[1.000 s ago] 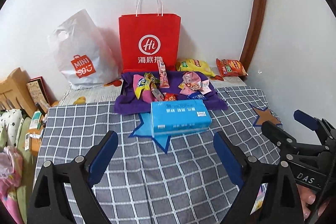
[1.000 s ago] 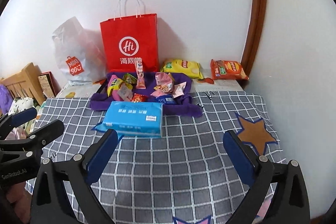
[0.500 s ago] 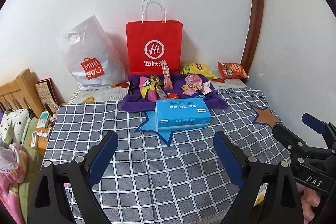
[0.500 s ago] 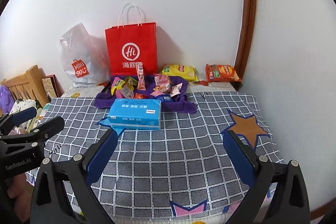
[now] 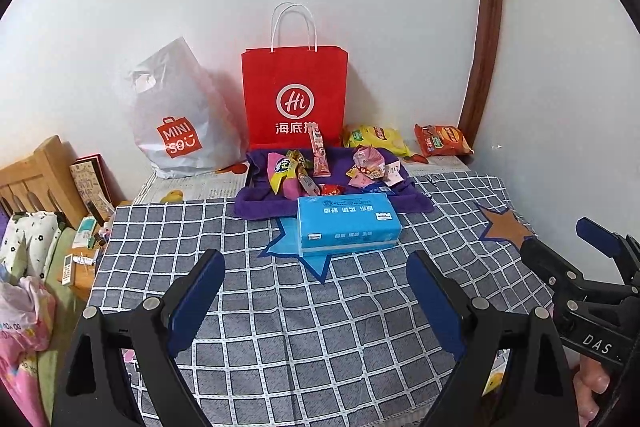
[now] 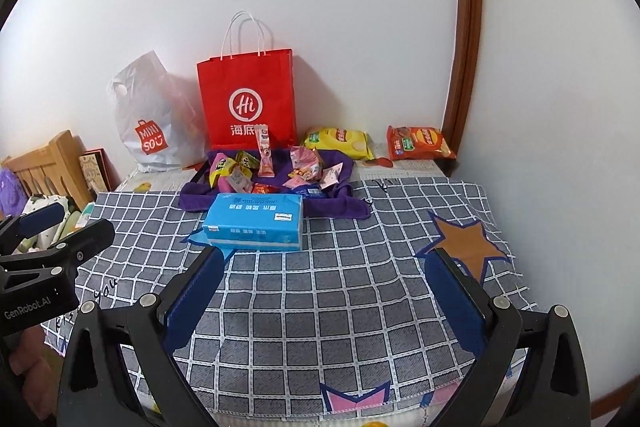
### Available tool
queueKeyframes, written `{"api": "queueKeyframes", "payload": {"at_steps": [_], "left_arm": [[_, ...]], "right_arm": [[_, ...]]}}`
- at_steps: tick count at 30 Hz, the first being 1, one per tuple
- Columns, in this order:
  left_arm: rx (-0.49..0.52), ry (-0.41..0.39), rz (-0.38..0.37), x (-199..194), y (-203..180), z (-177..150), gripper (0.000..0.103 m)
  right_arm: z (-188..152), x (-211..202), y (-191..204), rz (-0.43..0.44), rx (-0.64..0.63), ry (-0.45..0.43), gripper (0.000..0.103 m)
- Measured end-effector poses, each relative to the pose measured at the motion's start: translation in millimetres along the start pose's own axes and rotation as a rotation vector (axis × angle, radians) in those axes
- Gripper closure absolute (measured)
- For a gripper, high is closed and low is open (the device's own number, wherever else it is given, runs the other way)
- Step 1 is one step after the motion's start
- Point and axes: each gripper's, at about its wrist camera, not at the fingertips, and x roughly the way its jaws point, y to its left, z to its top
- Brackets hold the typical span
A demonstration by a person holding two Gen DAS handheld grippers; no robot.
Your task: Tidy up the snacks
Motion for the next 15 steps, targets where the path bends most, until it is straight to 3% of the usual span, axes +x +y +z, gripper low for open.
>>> {"api": "queueKeyframes", "payload": {"at_steps": [15], "left_arm": [[-0.004,0.003,0.0,1.2,0.6,0.1,0.011]], "right_arm": [[1.7,0.1,3.3,0.003,-0.009,-0.002,0.004]]}}
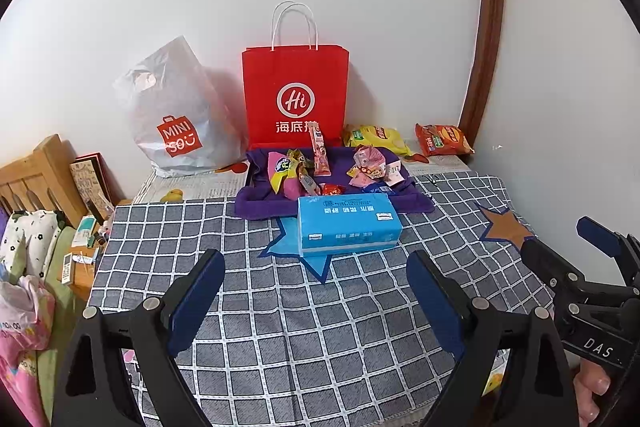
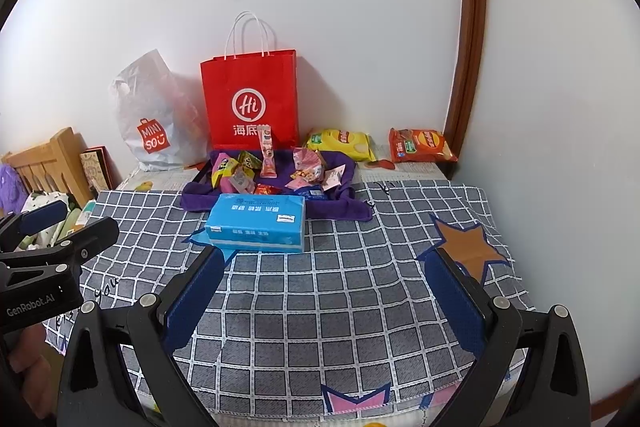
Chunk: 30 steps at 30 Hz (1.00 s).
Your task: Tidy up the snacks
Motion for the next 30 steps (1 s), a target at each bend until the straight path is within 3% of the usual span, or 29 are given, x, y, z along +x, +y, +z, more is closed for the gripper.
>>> {"api": "queueKeyframes", "payload": {"at_steps": [30], "left_arm": [[0.004,0.003,-0.007,1.4,-1.1,-2.2,0.011]], "right_arm": [[1.7,-0.1,-0.7,0.003,0.008,0.002,0.004]]}}
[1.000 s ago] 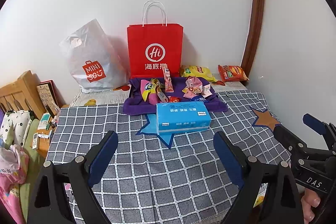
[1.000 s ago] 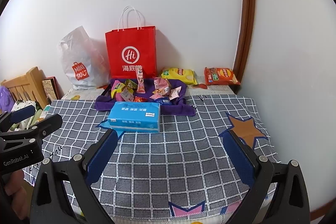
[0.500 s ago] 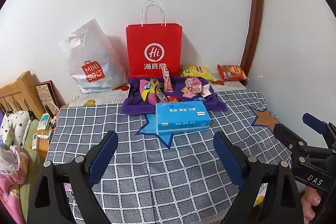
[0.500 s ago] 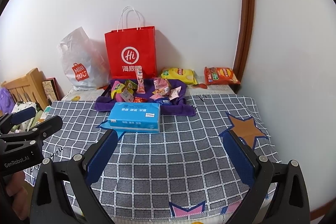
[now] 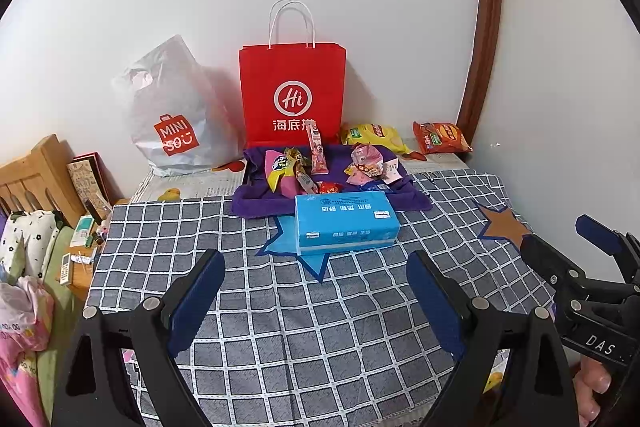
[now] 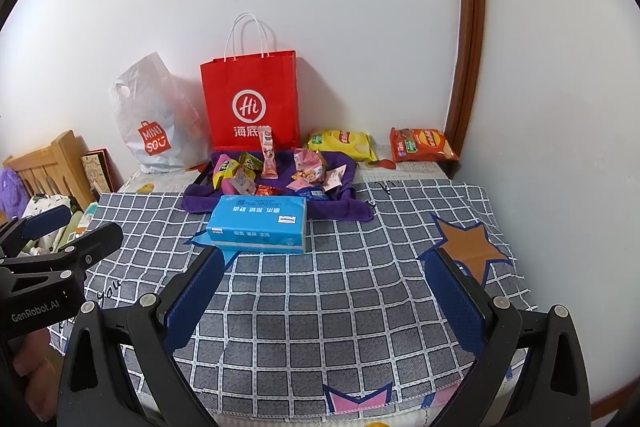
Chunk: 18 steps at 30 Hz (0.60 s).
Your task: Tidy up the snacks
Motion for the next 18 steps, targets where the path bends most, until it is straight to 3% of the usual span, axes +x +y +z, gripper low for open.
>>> {"api": "queueKeyframes", "payload": {"at_steps": [18], "left_arm": [[0.002,0.001,0.0,0.4,-0.5,0.6,0.011]], "right_arm": [[0.4,-0.1,0.1,0.004,0.003,0.0,0.004]]}}
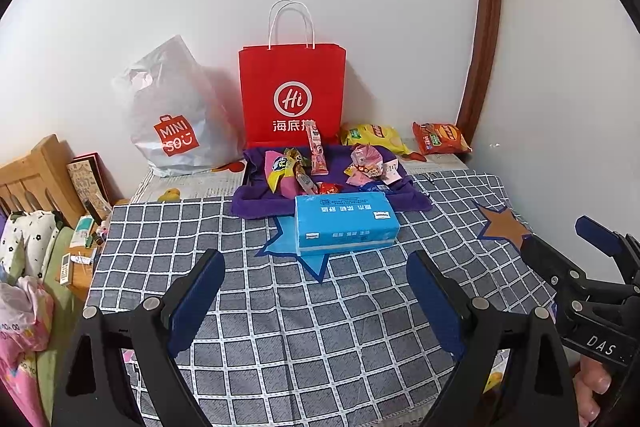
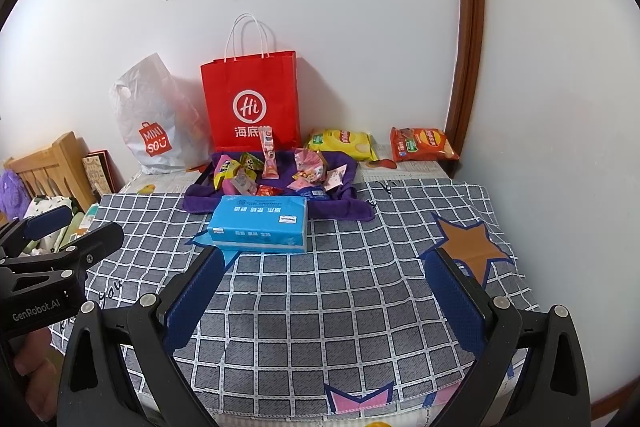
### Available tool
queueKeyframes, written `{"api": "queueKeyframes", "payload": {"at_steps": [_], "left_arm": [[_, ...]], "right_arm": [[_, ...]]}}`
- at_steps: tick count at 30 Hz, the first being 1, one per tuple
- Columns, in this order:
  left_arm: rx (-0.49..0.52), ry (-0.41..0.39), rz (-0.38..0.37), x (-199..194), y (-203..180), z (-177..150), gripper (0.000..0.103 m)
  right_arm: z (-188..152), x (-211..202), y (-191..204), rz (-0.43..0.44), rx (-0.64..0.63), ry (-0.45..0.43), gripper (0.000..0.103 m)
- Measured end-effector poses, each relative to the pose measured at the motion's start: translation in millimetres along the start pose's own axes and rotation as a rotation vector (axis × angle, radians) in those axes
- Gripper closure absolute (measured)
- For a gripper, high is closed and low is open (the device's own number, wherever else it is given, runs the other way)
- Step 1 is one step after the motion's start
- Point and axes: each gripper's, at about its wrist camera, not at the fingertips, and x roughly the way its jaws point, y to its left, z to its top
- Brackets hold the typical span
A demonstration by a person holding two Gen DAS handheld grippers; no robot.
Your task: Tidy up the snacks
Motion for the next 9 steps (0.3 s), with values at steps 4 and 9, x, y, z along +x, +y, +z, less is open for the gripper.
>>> {"api": "queueKeyframes", "payload": {"at_steps": [4,9], "left_arm": [[-0.003,0.005,-0.003,1.3,1.2,0.9,0.011],[-0.004,0.006,0.002,4.4,3.1,0.9,0.011]], "right_arm": [[0.0,0.4,0.4,0.001,0.0,0.0,0.004],[-0.4,0.9,2.3,0.005,0.0,0.0,0.004]]}}
